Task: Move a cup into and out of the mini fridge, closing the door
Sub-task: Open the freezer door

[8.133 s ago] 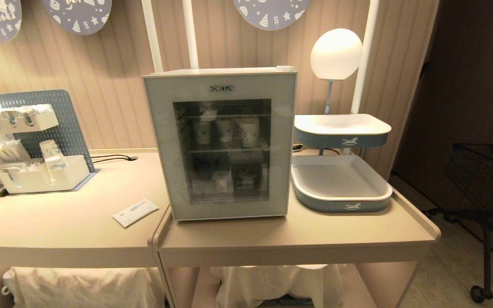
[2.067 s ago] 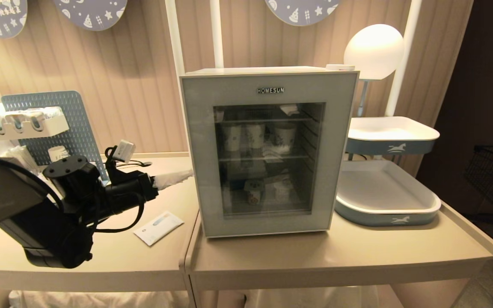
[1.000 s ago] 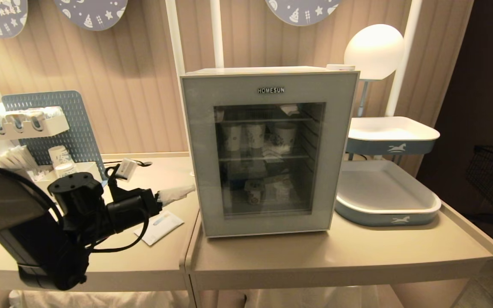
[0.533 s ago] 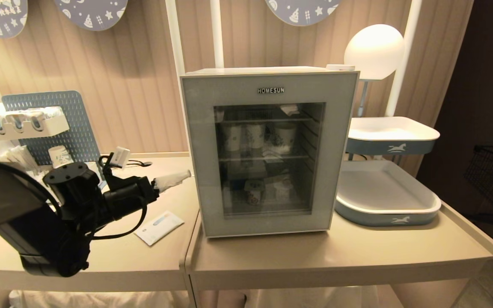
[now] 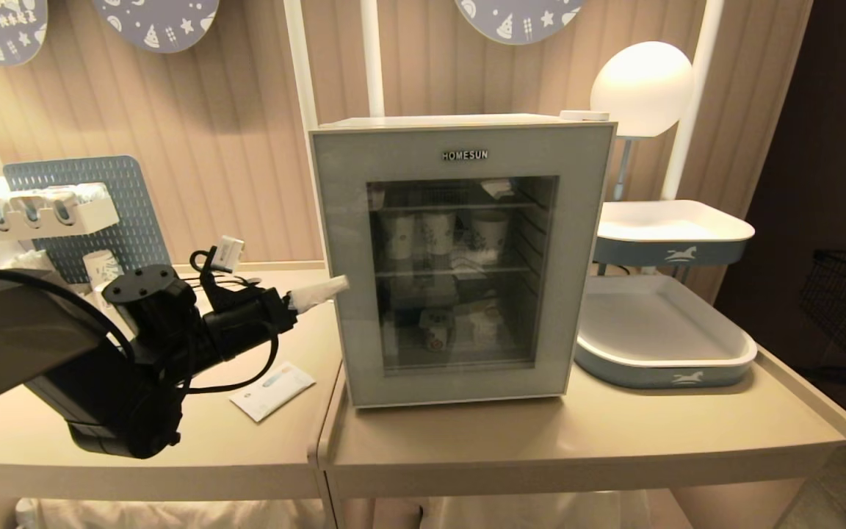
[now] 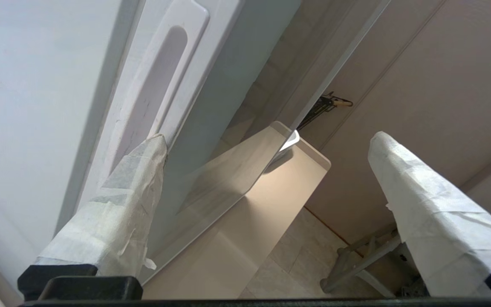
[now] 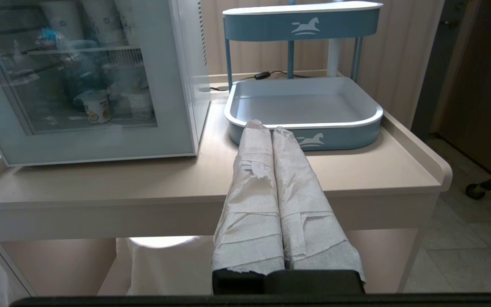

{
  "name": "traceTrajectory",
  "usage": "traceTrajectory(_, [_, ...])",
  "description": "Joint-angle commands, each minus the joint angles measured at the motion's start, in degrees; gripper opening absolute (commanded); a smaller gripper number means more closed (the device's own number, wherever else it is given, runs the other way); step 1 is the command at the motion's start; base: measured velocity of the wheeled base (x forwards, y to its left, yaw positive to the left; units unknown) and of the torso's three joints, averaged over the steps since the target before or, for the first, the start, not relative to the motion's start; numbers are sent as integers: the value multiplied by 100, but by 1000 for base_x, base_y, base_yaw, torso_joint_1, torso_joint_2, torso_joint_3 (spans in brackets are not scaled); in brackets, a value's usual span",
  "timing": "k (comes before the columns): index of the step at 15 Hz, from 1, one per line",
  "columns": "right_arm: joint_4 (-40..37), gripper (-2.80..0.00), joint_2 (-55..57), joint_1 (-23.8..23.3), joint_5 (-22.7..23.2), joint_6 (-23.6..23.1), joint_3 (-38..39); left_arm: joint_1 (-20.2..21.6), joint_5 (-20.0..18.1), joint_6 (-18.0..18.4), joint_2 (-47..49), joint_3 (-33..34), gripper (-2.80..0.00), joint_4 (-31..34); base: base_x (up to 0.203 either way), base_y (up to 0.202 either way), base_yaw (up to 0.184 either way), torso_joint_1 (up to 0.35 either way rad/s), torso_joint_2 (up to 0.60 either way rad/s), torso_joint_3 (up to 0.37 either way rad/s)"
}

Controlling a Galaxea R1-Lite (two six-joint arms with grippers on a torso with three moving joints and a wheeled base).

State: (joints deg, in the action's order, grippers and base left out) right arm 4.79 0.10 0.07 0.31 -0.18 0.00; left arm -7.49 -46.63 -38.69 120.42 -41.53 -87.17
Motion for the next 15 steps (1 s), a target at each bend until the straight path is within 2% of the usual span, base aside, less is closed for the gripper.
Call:
traceTrajectory(1, [4,-280,8,1,4,1,211,-68,-30,-25,8,-4,0,-49,0,0,0,0,0,0])
traceTrajectory(9, [4,-280,8,1,4,-7,211,-356,-80,16,-142,362,0,-49,0,0,0,0,0,0])
traceTrajectory(11, [4,-280,8,1,4,0,211,-346,-32,164,-145,393,0,-49,0,0,0,0,0,0])
traceTrajectory(13, [4,-280,8,1,4,1,211,-284,254,265,-180,513,0,-49,0,0,0,0,0,0])
traceTrajectory(15, [4,-280,8,1,4,-8,211,-216,918,468,-235,669,0,-49,0,0,0,0,0,0])
